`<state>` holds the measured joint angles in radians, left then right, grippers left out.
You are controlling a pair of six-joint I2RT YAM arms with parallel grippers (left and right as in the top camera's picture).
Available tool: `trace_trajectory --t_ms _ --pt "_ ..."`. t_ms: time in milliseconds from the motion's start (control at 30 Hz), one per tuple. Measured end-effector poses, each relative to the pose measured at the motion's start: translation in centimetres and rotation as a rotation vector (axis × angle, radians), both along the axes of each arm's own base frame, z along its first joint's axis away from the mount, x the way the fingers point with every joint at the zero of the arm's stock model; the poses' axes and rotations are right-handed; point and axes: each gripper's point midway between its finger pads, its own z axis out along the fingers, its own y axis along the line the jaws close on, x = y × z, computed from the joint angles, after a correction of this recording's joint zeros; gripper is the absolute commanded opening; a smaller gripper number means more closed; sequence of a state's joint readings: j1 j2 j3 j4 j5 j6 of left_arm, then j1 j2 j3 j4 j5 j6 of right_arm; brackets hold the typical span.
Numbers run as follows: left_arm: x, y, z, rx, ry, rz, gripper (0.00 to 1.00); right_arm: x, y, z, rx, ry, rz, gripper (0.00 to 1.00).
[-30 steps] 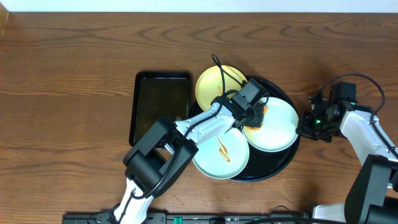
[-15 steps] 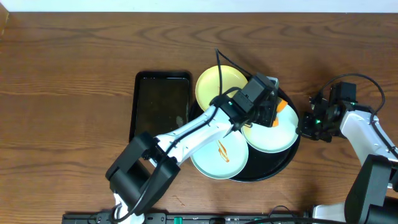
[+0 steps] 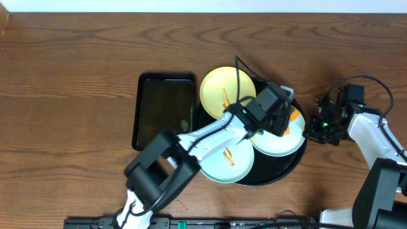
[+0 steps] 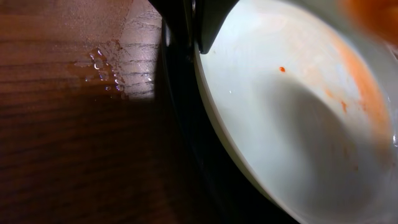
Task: Clean dirty plates on tray and stack at the side
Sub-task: 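Scrub the right pale green plate with the sponge in the left gripper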
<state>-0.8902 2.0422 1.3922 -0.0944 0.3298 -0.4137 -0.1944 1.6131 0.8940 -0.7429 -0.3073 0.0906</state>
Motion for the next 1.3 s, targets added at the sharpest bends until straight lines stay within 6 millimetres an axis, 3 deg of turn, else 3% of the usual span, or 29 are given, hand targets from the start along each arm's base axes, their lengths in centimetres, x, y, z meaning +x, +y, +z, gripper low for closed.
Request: trace_trajectory --t_ms 300,433,700,833,1033,1167,1300 --pt "-2.3 -1.7 -4.0 0.047 0.008 -0.06 0.08 0.0 0.0 0.0 0.0 0.001 0.0 0.01" --pt "-0.9 0.2 -5.5 0.157 -0.039 0.007 0.07 -0.1 0.0 0.0 0.001 0.004 0.0 0.01" --pt "3.6 3.7 -5.7 0.216 -0.095 0.133 0.08 -0.1 0.0 0.0 0.001 0.005 0.0 0.01" --pt "4.6 4.6 -5.7 0.225 -0.096 0.16 0.08 -0.1 0.1 0.0 0.003 0.005 0.0 0.02" --pt "4.0 4.1 -5.7 0.202 -0.07 0.133 0.08 0.1 0.6 0.2 0.039 -0.008 0.005 0.13" --pt "2.7 3.3 -5.8 0.177 -0.029 0.088 0.08 0.7 1.2 0.5 0.068 -0.035 0.012 0.28" --pt "0.7 2.1 -5.8 0.173 -0.012 0.037 0.08 1.3 2.8 0.7 0.085 -0.065 0.061 0.28"
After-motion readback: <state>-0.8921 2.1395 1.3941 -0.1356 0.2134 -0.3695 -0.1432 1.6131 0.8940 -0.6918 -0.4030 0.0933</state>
